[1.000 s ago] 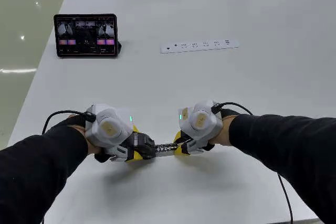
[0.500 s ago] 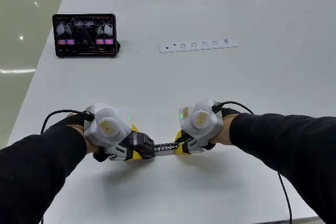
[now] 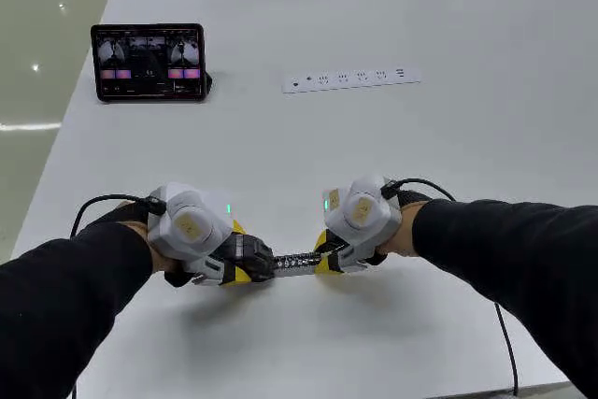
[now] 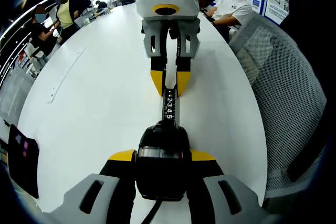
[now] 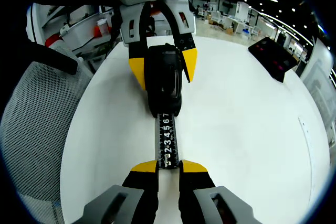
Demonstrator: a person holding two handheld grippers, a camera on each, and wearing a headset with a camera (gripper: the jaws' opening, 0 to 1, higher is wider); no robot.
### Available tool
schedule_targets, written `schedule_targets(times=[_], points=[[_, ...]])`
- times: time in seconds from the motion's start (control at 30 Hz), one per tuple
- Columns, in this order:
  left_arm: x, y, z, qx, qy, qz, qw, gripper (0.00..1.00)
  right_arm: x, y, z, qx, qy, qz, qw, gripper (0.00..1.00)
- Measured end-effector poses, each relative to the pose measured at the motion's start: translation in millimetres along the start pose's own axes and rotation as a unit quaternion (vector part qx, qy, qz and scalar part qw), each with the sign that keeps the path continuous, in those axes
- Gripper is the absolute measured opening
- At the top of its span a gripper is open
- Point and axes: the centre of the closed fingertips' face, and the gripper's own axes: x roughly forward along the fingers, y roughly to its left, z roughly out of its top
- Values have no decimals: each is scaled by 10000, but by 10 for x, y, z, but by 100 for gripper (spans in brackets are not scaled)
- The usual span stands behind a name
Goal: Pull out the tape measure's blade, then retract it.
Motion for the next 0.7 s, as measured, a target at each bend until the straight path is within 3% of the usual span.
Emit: schedule_targets(times=[0.7], points=[[-3, 3, -3, -12, 6, 0, 10000, 33, -51, -2, -67, -18, 68, -3, 10000, 10]])
